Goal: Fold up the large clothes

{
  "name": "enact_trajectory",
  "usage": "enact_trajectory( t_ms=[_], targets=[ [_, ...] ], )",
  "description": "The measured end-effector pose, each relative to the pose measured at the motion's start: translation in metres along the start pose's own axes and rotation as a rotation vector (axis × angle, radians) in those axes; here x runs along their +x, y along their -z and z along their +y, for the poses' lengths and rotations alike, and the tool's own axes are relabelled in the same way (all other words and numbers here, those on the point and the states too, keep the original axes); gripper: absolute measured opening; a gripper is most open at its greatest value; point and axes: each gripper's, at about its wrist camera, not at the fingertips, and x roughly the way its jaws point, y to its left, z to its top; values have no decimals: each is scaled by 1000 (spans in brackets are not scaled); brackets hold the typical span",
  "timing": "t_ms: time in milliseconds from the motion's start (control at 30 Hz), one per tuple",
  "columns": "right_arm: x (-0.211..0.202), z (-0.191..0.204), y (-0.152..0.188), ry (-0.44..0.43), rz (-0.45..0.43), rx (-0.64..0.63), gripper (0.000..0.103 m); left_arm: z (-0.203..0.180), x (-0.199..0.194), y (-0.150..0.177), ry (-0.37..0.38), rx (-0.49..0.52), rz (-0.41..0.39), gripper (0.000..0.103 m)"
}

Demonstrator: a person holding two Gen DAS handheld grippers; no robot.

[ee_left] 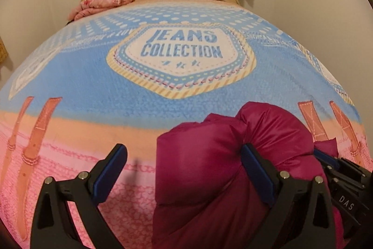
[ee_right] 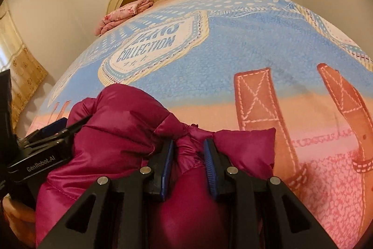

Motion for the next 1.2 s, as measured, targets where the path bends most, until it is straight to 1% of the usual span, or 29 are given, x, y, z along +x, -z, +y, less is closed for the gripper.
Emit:
enact_trajectory(
  t_ms=[67, 133, 200, 233, 267, 333, 400, 500, 600, 700, 800, 867, 933, 1033, 1067, 1100, 1133, 1167, 1200],
  targets=[
    [2, 1, -2, 10, 1, -7, 27, 3, 3, 0, 18, -12, 16, 102],
    [0, 0, -3, 0, 8, 0, 27, 6, 1, -1, 36, -11, 35, 102],
    [-9, -2, -7, -12, 23, 1, 27, 9, -9, -1, 40, 3, 41, 101],
    [-17, 0, -7, -7, 18, -3, 27, 12, -18, 1, 42, 8, 30, 100],
    [-33, 1, -7, -5, -14, -2, 27, 14, -25, 2, 40, 13, 20, 100],
    [-64, 3, -3, -32, -92, 8, 27, 16, -41, 7, 35, 25, 2, 100],
    [-97, 8, 6, -36, -134, 3, 29, 18, -54, 10, 24, 40, -19, 100],
    [-131, 18, 25, -46, -148, -40, 29, 17, -74, 18, 20, 56, -45, 100],
    [-150, 29, 50, -46, -127, -77, 29, 11, -92, 29, 21, 87, -63, 100],
    [-149, 32, 75, -51, -79, -66, 29, 4, -101, 41, 20, 107, -63, 100],
    [-132, 29, 98, -35, -35, -32, 29, 0, -102, 52, 25, 112, -48, 100],
    [-124, 25, 108, -37, -30, -7, 29, -1, -102, 58, 18, 119, -43, 100],
    [-123, 25, 110, -26, -29, 4, 30, 0, -105, 62, 13, 127, -42, 100],
    [-130, 25, 102, -25, -12, 19, 30, 4, -110, 63, 18, 137, -46, 100],
    [-138, 23, 98, -33, -30, 26, 30, 5, -112, 63, 25, 136, -49, 100],
    [-148, 21, 94, -44, -63, 31, 30, 9, -114, 62, 47, 128, -54, 100],
    [-156, 21, 91, -48, -87, 33, 33, 15, -117, 61, 80, 108, -60, 100],
    [-166, 18, 87, -51, -118, 42, 47, 20, -118, 61, 104, 89, -64, 100],
    [-174, 13, 83, -66, -144, 60, 72, 29, -119, 59, 149, 47, -67, 101]
  ],
)
